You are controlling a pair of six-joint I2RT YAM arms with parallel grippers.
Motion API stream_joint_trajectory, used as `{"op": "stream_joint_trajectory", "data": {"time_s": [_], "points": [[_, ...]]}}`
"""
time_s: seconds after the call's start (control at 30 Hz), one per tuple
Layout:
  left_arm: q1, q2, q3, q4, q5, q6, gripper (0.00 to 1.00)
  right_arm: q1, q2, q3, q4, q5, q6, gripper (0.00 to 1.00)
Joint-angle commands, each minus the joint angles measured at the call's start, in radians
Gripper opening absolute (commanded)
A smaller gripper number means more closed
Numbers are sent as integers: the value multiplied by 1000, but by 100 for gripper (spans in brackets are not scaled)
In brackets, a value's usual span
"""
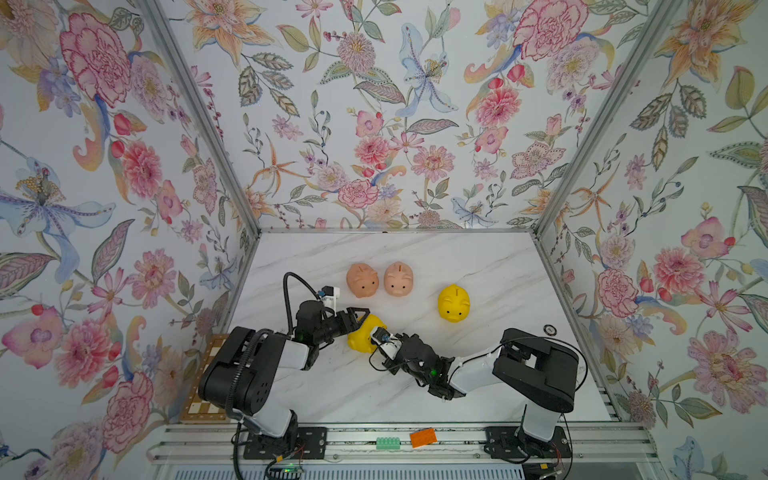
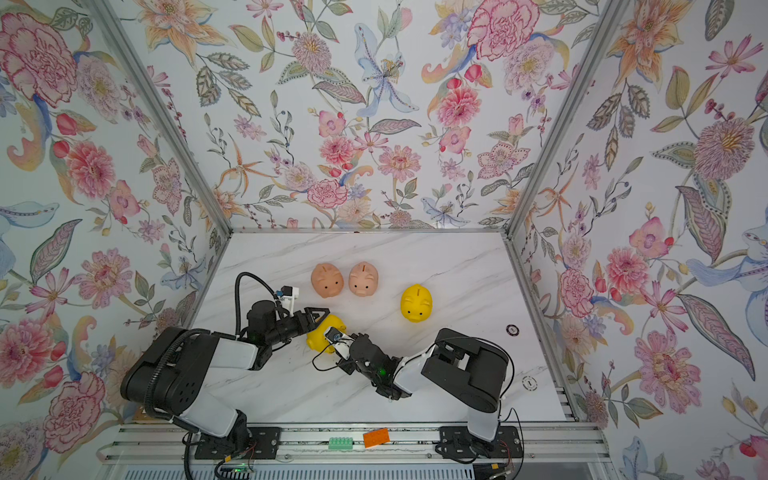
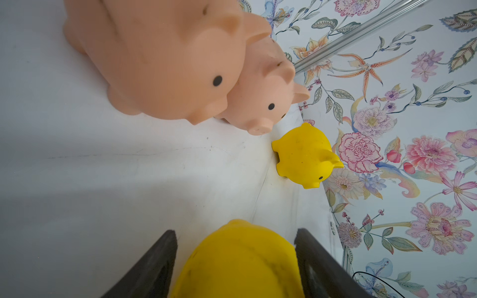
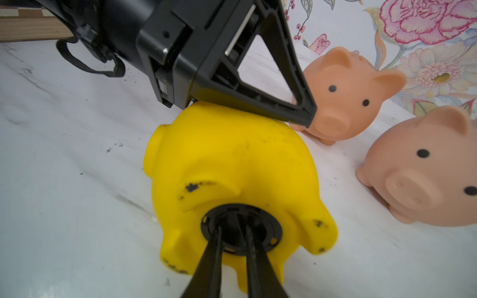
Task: Open piggy banks
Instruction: Open the lid on the piggy bank.
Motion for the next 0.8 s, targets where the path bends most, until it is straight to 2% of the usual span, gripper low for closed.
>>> {"op": "stream_joint_trajectory", "data": {"time_s": [0.0, 0.13, 0.3, 0.47, 0.77], "points": [[-13, 64, -86, -292, -29, 75, 74, -19, 9, 61, -19, 27, 15, 18], [-13, 57, -90, -290, -32, 73, 74, -31, -8, 87, -82, -7, 50, 18], [-14, 48, -96, -285, -35, 73, 74, -35, -5, 120, -131, 42, 80, 19], [-13, 43, -101, -281, -38, 73, 74, -33, -11, 120, -114, 95, 104, 24], [-13, 40, -99, -279, -35, 75, 75, -35, -30, 70, -33, 55, 89, 25]]}}
